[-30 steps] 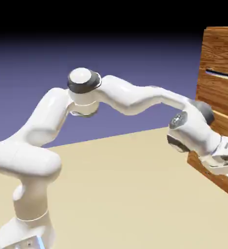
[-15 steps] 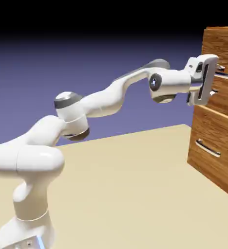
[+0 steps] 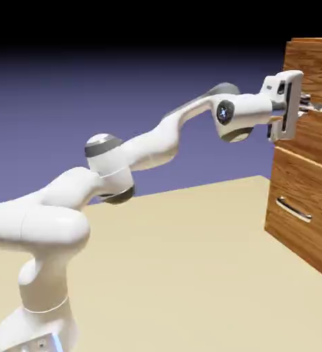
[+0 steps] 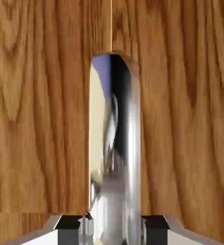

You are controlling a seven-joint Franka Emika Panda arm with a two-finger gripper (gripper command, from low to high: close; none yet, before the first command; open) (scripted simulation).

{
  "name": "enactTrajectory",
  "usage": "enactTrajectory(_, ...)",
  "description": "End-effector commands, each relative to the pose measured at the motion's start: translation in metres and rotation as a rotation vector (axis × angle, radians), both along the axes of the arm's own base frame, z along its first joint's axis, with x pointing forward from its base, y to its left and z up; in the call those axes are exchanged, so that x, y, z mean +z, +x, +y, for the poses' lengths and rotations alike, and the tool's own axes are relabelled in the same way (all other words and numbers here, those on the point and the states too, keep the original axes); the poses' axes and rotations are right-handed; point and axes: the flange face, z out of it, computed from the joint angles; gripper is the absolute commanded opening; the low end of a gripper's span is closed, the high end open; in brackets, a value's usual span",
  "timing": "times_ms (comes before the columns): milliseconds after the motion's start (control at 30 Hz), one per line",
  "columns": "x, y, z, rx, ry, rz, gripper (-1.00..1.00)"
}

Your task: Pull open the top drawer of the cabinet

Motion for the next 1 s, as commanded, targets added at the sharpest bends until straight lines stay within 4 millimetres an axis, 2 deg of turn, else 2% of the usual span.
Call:
enactTrajectory(0,0.0,-0.008,0.0,0.0,0.0,-0.001,-1.0)
enactTrajectory(367,0.0,-0.105,0.0,0.0,0.0,-0.001,-1.0)
enactTrajectory(600,0.0,-0.18,0.0,0.0,0.0,-0.001,-1.0)
enactTrajectory(800,0.0,-0.254,0.0,0.0,0.0,-0.001,-1.0)
enactTrajectory(833,0.0,-0.258,0.0,0.0,0.0,-0.001,-1.0)
enactTrajectory(867,0.0,-0.258,0.0,0.0,0.0,-0.001,1.0)
enactTrajectory(900,0.0,-0.258,0.0,0.0,0.0,-0.001,1.0)
enactTrajectory(967,0.001,-0.285,0.001,0.0,-0.002,-0.001,1.0)
